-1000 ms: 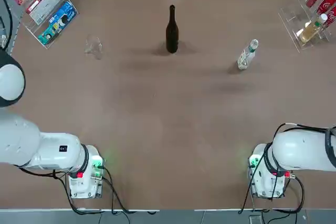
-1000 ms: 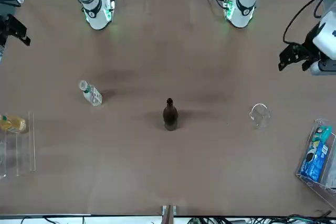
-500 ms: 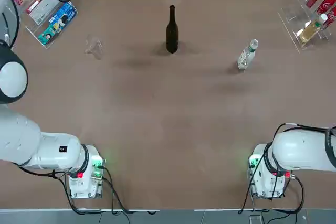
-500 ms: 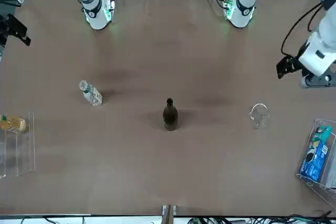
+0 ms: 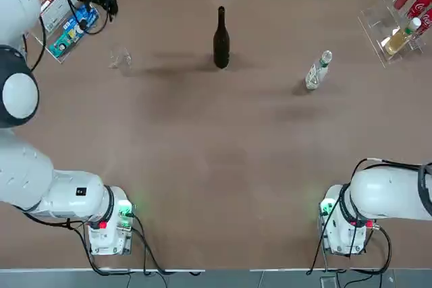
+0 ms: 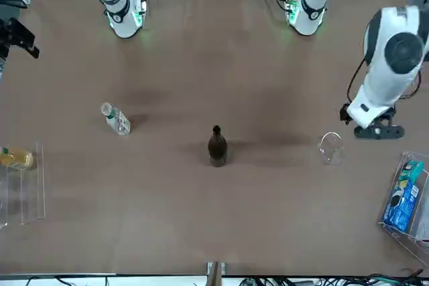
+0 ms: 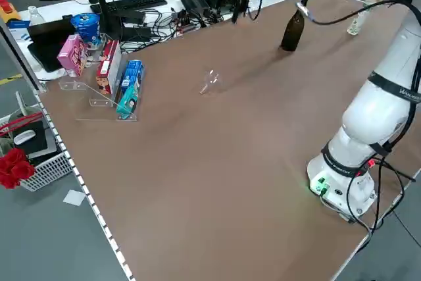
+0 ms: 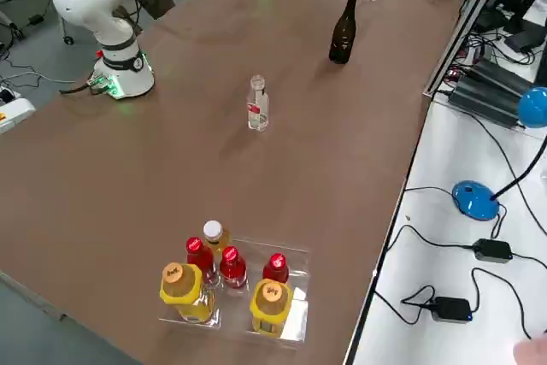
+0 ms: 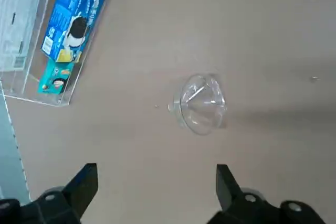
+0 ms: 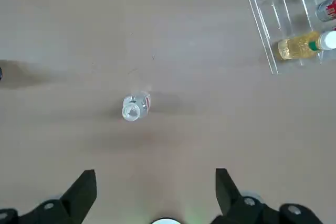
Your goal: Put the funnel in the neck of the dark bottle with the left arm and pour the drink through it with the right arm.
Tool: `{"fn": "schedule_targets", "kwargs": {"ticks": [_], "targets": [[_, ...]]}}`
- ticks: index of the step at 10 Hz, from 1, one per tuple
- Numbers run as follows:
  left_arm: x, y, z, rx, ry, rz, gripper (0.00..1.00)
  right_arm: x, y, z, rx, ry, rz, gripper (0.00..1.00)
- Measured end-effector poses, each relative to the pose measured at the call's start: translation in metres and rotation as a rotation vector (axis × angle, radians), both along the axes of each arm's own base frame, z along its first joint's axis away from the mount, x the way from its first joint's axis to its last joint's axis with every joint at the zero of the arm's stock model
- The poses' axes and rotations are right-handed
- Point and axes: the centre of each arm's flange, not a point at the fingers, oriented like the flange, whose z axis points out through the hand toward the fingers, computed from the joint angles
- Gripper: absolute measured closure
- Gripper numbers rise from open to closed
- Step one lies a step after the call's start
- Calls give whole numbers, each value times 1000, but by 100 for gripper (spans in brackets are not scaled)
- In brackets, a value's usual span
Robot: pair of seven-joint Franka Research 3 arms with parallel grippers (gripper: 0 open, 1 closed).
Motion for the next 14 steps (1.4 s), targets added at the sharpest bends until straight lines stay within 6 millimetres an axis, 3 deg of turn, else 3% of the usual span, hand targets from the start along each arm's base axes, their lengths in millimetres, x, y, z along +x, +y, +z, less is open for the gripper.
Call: {"fn": "schedule_targets", "kwargs": {"ticks": [4, 6, 10, 13, 14], "targets": [[7, -13, -107, 203, -32, 97, 1, 0, 0, 0, 0, -1, 0, 0], [7, -22, -148, 234, -32, 110, 2, 0, 0, 0, 0, -1, 0, 0], [11, -9, -179, 255, -30, 81, 7, 0, 0, 0, 0, 0, 0, 0], [9, -4, -196, 296, -19, 49, 22, 0, 0, 0, 0, 0, 0, 0], [9, -4, -201, 303, -14, 41, 32, 0, 0, 0, 0, 0, 0, 0]]}}
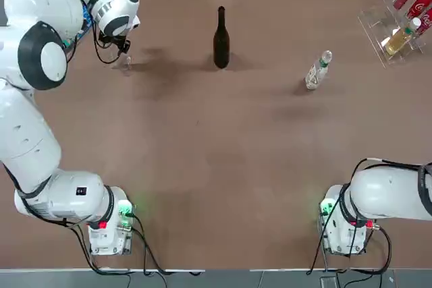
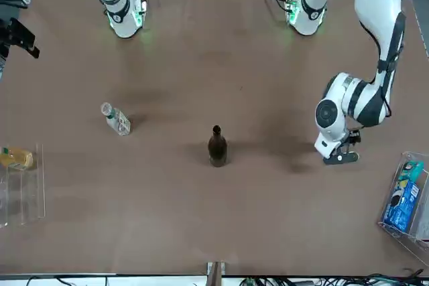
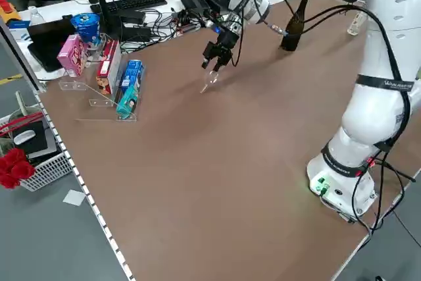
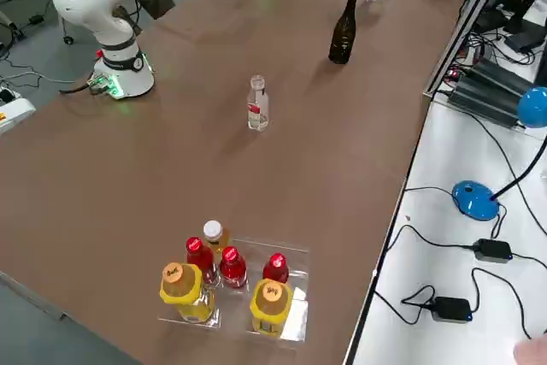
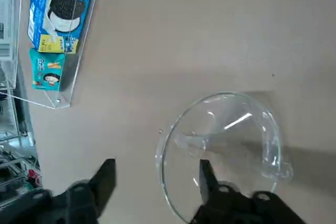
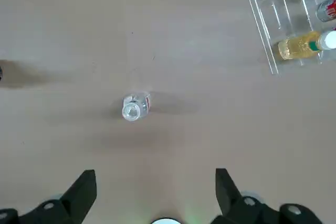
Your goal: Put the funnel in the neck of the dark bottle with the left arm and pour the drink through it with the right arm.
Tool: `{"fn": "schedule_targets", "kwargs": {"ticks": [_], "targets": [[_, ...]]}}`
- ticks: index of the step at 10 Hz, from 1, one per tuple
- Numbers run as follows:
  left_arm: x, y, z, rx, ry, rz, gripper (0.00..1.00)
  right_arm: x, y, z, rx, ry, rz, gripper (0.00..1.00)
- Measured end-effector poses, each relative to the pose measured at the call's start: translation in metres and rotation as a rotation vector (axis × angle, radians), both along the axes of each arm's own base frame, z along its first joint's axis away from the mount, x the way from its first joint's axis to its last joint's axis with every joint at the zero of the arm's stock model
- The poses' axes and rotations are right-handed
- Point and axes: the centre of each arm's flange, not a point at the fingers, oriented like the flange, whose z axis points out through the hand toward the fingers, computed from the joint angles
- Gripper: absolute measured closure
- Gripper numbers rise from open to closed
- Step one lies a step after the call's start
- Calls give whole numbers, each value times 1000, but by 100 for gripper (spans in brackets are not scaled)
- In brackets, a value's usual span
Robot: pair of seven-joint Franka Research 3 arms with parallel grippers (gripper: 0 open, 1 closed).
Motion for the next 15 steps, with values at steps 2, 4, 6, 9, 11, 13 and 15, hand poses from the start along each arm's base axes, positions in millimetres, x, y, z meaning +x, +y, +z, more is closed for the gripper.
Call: {"fn": "schedule_targets", "kwargs": {"ticks": [2, 4, 6, 9, 11, 13, 15], "targets": [[-1, 1, -5, 12, 7, -12, 55, 0, 0, 0, 0, 0, 0, 0], [0, 3, -6, 29, 6, -30, 64, 0, 0, 0, 0, 0, 0, 0], [-1, 3, -8, 32, 11, -33, 82, 0, 0, 0, 0, 0, 0, 0], [3, 3, -1, 34, -3, -37, 92, 0, -1, 0, 0, 0, -1, 0], [10, -2, 27, 37, -19, -81, 92, 0, -2, 0, 0, 1, -5, 0], [10, -8, 65, 71, -6, -124, 92, -1, -4, -1, 1, 4, -9, 0], [7, -40, 117, 6, -35, -84, 92, -1, -5, -7, 2, 18, -6, 0]]}}
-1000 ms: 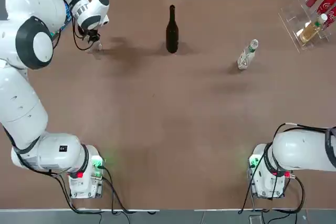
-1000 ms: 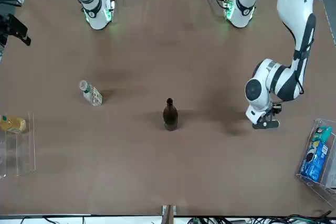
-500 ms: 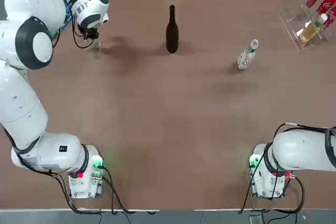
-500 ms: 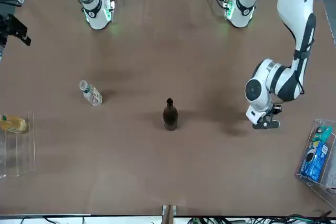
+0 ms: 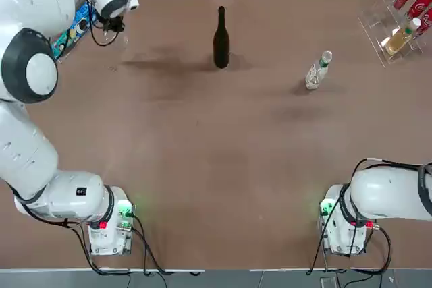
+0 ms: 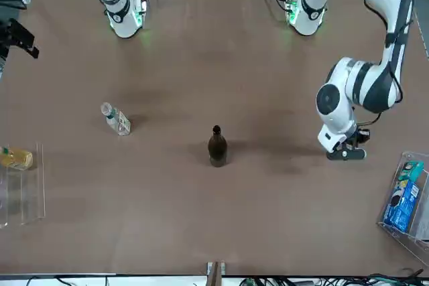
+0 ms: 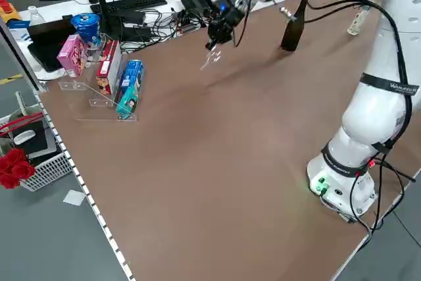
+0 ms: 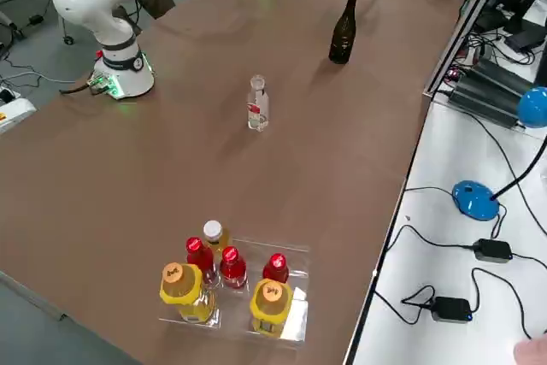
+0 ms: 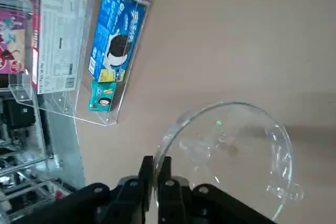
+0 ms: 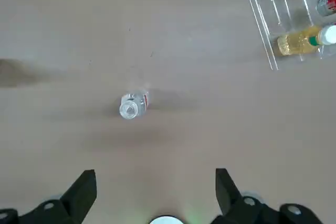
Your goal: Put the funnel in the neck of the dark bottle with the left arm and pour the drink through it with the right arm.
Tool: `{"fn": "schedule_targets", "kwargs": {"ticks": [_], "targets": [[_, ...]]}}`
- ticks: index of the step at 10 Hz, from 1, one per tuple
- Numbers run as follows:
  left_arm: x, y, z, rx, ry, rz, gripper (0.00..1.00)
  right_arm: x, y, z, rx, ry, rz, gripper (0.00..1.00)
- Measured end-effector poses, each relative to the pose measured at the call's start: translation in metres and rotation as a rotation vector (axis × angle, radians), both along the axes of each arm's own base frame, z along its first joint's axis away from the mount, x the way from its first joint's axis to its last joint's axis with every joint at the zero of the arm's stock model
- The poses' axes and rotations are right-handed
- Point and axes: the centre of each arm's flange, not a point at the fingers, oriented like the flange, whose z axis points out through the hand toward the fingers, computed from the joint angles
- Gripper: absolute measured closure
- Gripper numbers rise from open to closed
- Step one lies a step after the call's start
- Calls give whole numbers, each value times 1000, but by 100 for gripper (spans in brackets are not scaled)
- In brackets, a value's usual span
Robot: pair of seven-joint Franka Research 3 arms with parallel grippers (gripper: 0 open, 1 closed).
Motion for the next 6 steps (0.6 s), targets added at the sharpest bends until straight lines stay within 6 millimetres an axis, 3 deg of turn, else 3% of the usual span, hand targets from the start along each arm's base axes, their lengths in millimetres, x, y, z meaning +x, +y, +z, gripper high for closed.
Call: {"fn": "schedule_targets", "kwargs": {"ticks": [3, 6], "targets": [[6, -52, 93, -263, -39, 79, 92, -5, -12, -8, 9, 15, 74, 0], [-11, -93, 170, -527, -67, 121, 92, -11, -68, -27, 86, -23, 250, 0]]}}
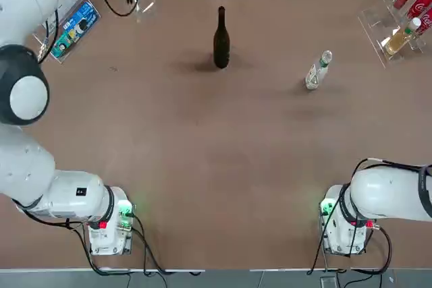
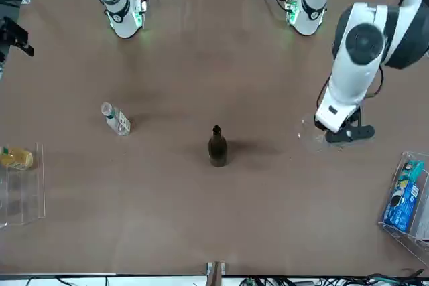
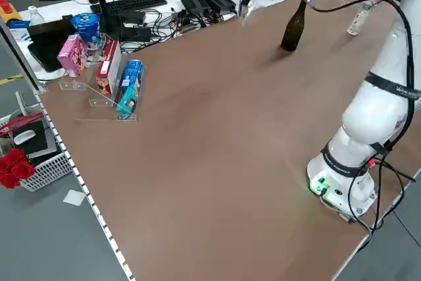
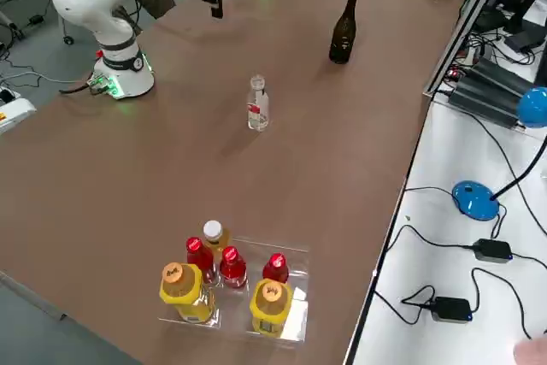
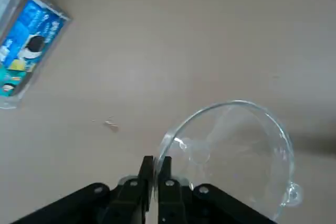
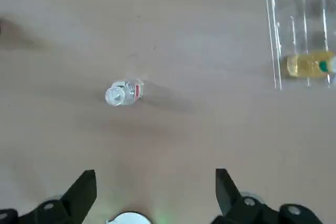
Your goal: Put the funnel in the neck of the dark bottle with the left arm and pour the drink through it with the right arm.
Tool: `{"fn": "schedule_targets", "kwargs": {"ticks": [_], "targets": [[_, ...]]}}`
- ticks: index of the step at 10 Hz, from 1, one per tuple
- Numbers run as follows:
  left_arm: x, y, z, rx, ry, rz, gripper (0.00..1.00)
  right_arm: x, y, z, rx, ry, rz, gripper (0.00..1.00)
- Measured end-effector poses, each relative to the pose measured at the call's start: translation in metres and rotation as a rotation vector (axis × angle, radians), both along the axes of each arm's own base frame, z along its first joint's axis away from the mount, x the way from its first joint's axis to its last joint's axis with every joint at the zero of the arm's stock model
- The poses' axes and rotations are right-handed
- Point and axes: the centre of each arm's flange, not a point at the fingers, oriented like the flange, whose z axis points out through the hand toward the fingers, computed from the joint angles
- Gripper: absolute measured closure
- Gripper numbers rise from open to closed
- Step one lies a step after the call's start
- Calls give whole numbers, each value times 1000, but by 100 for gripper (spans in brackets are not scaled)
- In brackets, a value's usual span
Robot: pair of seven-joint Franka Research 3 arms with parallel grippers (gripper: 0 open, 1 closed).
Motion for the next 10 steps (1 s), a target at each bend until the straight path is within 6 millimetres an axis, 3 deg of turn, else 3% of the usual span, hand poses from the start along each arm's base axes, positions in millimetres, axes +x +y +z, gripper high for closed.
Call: {"fn": "schedule_targets", "kwargs": {"ticks": [3, 5, 6, 8, 10], "targets": [[-31, -43, 76, -238, -29, -1, 92, -11, -54, -34, 151, -62, 197, 0], [-47, -70, 118, -349, -38, -17, 92, -18, -76, -57, 216, -111, 316, 0], [-57, -91, 125, -368, -37, -12, 92, -18, -83, -70, 234, -149, 387, 0], [-70, -122, 120, -385, -12, -14, 92, -18, -94, -106, 298, -209, 510, 0], [-63, -146, 105, -417, 20, -44, 92, -5, -104, -152, 406, -294, 641, 0]]}}
